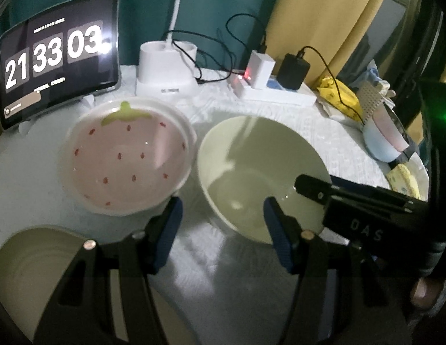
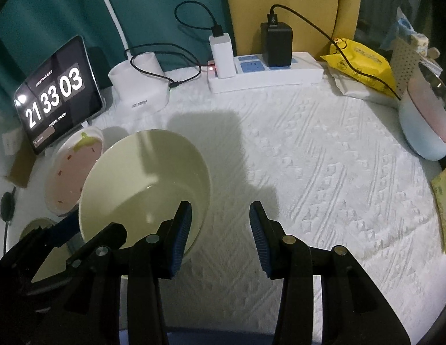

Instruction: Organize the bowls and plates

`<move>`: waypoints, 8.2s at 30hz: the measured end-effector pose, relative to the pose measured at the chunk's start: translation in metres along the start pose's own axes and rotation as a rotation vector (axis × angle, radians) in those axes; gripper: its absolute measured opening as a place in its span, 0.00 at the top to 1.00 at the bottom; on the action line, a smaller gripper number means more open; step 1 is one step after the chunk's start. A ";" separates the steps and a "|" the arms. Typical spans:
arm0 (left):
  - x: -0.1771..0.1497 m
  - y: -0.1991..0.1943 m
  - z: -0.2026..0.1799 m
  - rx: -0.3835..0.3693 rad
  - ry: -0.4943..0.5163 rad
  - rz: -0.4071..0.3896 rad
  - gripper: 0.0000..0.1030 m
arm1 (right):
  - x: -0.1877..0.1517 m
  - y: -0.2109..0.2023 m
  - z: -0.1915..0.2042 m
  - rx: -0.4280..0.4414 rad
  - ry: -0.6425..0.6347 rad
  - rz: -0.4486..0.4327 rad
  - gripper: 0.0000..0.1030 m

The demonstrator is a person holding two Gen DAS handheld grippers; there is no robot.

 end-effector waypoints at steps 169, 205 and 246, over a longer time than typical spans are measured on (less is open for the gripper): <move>-0.070 -0.125 -0.030 -0.050 0.146 -0.202 0.73 | -0.087 -0.139 -0.006 -0.147 0.042 -0.216 0.70; 0.002 -0.126 0.065 0.029 0.018 -0.248 0.56 | -0.009 -0.107 0.070 -0.065 -0.074 -0.215 0.70; 0.045 -0.034 0.126 0.079 -0.103 -0.023 0.56 | 0.042 0.010 0.113 0.033 0.073 0.016 0.60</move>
Point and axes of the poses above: each gripper's, at about its wrist camera, not at the fingertips, and y roughly the way its jaws point, z to its left, x to its top, the point moved 9 cm from there along y, roughly the way its jaws point, and after that the axes turned 8 degrees about -y, right-handed, at the moved point
